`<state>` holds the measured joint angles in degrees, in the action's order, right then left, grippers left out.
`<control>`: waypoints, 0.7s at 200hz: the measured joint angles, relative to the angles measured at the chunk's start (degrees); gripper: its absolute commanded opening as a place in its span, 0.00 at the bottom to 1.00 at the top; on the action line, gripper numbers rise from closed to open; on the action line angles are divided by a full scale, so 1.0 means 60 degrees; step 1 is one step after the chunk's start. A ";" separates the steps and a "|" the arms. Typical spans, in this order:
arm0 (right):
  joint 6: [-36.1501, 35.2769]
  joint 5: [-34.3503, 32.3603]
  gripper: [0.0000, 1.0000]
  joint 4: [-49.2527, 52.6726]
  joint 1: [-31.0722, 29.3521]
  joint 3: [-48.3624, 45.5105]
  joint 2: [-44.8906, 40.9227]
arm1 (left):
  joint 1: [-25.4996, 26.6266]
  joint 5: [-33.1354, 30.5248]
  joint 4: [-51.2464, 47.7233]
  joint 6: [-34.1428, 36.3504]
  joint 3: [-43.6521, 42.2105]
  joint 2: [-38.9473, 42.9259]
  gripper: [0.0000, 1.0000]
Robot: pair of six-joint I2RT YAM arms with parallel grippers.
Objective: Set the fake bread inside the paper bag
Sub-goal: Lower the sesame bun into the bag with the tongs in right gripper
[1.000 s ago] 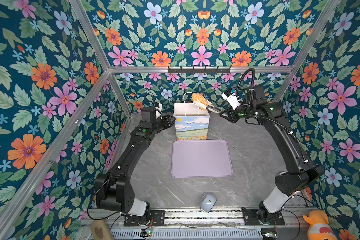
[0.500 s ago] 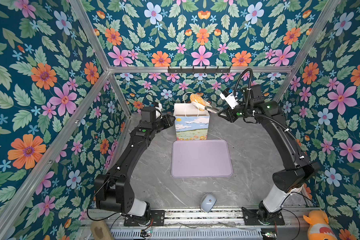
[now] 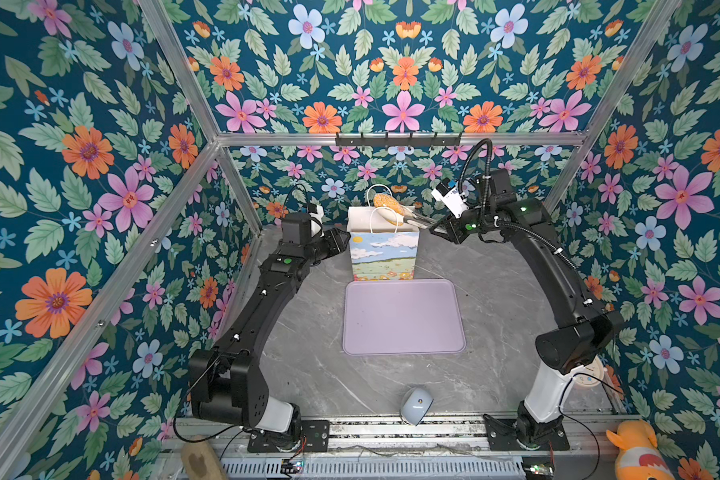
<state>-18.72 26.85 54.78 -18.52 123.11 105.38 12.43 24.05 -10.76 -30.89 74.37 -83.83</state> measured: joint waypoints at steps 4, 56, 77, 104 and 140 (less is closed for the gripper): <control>-0.0011 0.0004 0.27 0.0047 0.0000 0.0022 0.0033 | 0.0000 0.0000 0.0004 0.0000 -0.0007 0.0000 0.50; -0.0058 0.0248 0.30 0.0299 0.0000 0.0397 0.0499 | 0.0000 -0.0007 -0.0036 0.0000 -0.0033 0.0015 0.50; -0.0058 0.0277 0.32 0.0412 0.0000 0.0459 0.0630 | 0.0000 -0.0044 -0.0066 0.0015 0.0000 0.0018 0.50; -0.0080 0.0313 0.33 0.0554 0.0000 0.0521 0.0750 | 0.0000 -0.0270 -0.0372 0.0186 0.0233 0.0015 0.51; -0.0087 0.0313 0.37 0.0714 0.0000 0.0678 0.0936 | 0.0000 -0.0495 -0.0608 0.0342 0.0328 0.0015 0.51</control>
<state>-19.25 28.73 59.07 -18.52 127.17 111.00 12.43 21.08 -14.41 -28.84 76.34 -83.74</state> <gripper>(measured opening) 0.354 0.511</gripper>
